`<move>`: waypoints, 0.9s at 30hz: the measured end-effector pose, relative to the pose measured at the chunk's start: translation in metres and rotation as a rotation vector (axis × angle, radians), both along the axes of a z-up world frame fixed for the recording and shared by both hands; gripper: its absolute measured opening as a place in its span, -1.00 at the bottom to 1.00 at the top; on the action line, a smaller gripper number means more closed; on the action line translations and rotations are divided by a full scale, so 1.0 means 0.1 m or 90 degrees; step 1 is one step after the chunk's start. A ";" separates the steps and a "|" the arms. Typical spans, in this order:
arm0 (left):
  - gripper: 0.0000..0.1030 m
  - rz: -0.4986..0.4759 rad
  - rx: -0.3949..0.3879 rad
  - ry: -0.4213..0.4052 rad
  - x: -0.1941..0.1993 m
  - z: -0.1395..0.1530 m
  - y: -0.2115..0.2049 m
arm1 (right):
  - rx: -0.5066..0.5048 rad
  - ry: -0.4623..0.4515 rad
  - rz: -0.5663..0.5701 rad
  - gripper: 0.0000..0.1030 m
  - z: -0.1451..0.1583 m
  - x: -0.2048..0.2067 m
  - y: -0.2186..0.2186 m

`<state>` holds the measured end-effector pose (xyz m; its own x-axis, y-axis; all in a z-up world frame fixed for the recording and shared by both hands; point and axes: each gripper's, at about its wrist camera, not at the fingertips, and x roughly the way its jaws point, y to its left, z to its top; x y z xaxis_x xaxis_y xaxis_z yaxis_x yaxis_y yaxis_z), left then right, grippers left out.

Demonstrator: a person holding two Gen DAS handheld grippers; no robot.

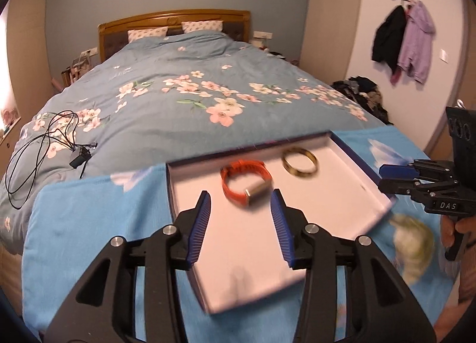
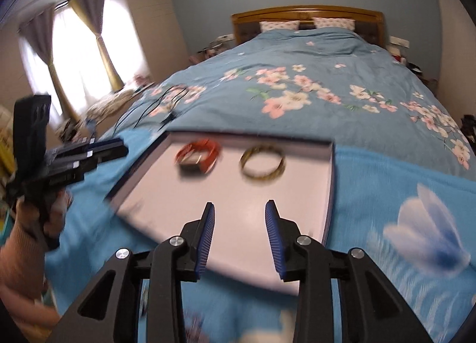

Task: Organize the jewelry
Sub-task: 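Open both grippers to drop the watch and bangle into the tray, then grasp the crystal bead bracelet with the right gripper while the left gripper grasps the pink ring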

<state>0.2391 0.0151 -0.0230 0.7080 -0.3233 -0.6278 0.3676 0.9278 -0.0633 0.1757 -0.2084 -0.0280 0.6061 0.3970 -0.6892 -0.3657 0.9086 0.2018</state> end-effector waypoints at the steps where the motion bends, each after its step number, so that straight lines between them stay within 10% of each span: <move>1: -0.18 -0.004 -0.001 0.000 -0.10 -0.01 0.02 | 0.002 0.011 0.015 -0.37 -0.06 -0.13 -0.01; 12: -0.13 -0.023 -0.024 0.050 -0.85 -0.39 0.09 | 0.029 0.090 0.060 -0.39 -0.49 -0.67 -0.02; 16: -0.13 -0.022 -0.026 0.058 -0.98 -0.47 0.07 | 0.034 0.096 0.071 -0.76 -0.50 -0.66 0.01; 27: -0.13 -0.058 -0.022 0.048 -1.16 -0.47 -0.07 | 0.040 0.043 0.071 -0.85 -0.30 -0.80 0.05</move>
<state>0.1230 0.0084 -0.0701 0.6256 -0.4066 -0.6658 0.4431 0.8876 -0.1257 0.0961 -0.2032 -0.0580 0.5091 0.5031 -0.6983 -0.4474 0.8478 0.2847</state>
